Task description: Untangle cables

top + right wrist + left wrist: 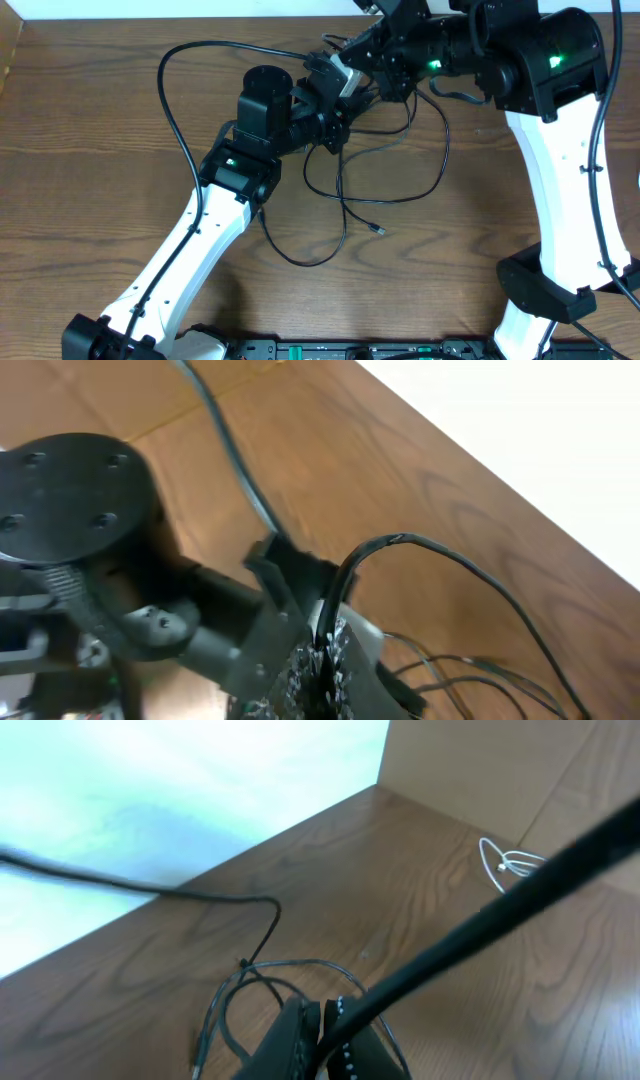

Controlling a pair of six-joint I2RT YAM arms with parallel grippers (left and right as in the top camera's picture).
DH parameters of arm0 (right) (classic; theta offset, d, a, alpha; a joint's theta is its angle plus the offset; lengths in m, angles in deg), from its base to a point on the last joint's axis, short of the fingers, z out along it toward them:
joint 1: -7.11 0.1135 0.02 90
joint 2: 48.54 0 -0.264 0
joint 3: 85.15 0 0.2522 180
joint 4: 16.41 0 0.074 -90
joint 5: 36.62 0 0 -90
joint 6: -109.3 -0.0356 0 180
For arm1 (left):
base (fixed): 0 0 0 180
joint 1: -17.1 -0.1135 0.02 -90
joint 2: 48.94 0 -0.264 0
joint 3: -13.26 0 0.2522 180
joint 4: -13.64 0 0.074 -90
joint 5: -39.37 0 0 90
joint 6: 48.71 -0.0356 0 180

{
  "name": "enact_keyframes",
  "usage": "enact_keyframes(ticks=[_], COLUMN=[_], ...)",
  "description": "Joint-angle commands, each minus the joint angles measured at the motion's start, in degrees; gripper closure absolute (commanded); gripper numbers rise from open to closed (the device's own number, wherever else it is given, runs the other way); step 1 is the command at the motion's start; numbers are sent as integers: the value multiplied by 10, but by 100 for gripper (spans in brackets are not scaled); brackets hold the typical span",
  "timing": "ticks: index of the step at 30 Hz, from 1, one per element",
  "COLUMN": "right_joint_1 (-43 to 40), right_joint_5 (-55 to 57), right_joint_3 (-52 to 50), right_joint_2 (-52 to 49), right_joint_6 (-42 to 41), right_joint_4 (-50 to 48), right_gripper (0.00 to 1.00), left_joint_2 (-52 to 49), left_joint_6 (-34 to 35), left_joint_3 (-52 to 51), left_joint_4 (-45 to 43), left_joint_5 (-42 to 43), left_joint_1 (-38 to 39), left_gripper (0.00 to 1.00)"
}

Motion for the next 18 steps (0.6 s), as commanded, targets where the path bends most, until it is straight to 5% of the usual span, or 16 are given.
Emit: enact_keyframes(ticks=[1,7,10,13,18], right_joint_1=[-3,-34,-57,-85,-129], right_joint_5=[76,154,184,277,362], right_joint_3=[1,1,1,1,0], right_joint_2=[-3,-3,-3,-3,-6], right_joint_6=[-12,-60,-77,-116,-125], right_joint_4=[0,-17,-21,-12,35], right_gripper=[98,78,37,15,7], left_joint_2=[0,0,1,6,55], left_joint_6=[7,7,7,26,94], left_joint_3=[-1,-1,-1,-1,-1], left_joint_4=[4,5,6,6,0], left_joint_5=[-8,-8,-8,-8,-17], left_joint_1=[0,0,-3,-18,-88], left_gripper=[92,92,92,93,92])
